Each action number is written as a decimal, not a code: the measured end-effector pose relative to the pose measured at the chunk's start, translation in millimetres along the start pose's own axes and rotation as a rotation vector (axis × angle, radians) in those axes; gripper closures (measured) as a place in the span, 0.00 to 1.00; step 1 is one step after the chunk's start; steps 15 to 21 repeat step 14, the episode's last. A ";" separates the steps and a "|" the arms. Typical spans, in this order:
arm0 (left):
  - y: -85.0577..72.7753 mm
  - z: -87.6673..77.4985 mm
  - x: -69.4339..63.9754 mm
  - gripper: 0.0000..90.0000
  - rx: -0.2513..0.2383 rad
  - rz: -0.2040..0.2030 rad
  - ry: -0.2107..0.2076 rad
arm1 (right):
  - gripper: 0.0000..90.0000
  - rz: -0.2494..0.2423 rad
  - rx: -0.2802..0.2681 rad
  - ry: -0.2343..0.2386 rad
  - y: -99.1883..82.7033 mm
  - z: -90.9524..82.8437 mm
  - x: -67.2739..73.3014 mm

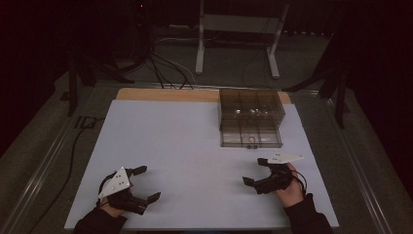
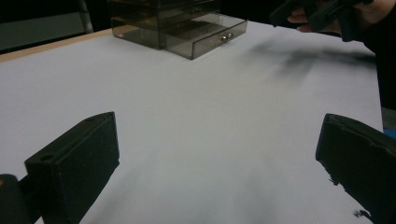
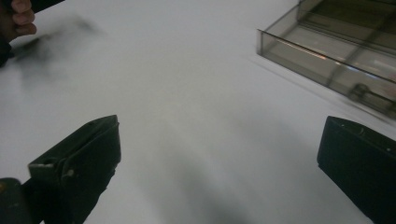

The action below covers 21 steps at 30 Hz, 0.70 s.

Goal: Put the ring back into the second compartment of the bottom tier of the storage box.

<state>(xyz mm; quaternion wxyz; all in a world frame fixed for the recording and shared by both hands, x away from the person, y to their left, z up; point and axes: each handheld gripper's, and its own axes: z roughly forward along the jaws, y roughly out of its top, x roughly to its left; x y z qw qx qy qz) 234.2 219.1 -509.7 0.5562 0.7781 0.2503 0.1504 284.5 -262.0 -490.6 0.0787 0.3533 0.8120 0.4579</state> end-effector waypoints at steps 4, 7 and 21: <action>-0.3 0.4 -0.4 0.01 0.005 0.002 0.000 | 0.00 0.018 -0.018 -0.013 -11.8 -14.8 -2.6; -0.2 0.8 -0.2 0.01 0.004 0.000 0.001 | 0.00 0.030 -0.028 -0.018 -20.4 -23.9 -5.5; -0.1 1.5 -0.5 0.01 0.008 0.004 -0.002 | 0.00 0.039 -0.021 -0.054 -35.3 -37.7 -12.3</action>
